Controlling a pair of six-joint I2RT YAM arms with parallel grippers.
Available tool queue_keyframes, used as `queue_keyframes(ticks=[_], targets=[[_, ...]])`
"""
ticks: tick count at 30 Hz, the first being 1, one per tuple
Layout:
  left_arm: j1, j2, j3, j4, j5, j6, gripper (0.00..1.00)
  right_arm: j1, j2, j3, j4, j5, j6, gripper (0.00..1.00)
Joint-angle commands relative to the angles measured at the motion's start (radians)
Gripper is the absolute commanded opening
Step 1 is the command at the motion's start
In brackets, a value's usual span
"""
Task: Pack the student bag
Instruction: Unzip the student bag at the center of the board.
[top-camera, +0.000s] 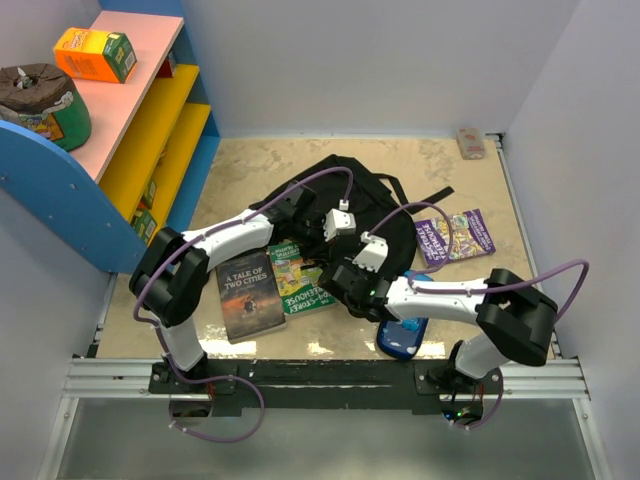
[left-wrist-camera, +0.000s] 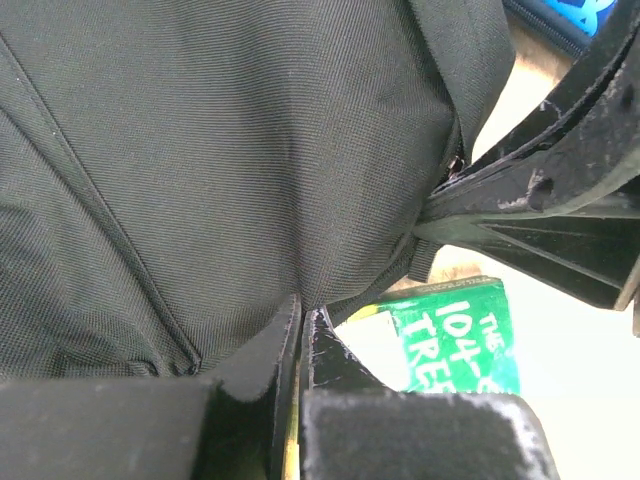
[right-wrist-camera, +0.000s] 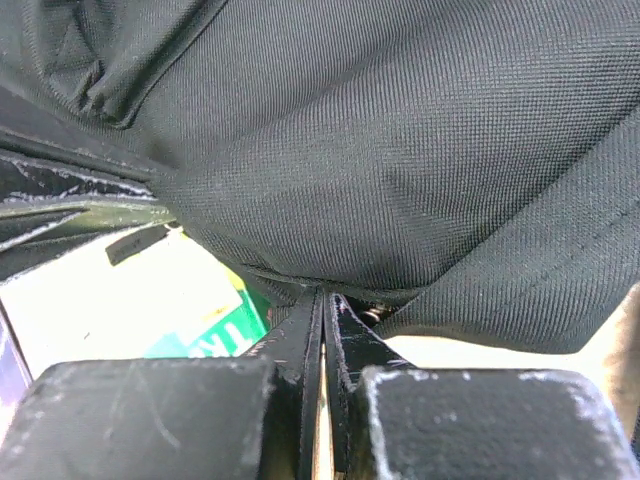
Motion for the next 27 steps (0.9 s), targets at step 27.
queue_keyframes(ticks=[27], targets=[[-0.003,-0.019,0.034,0.028,0.015,-0.044,0.0,-0.003,-0.096,0.108,0.067,-0.118,-0.33,0.01]])
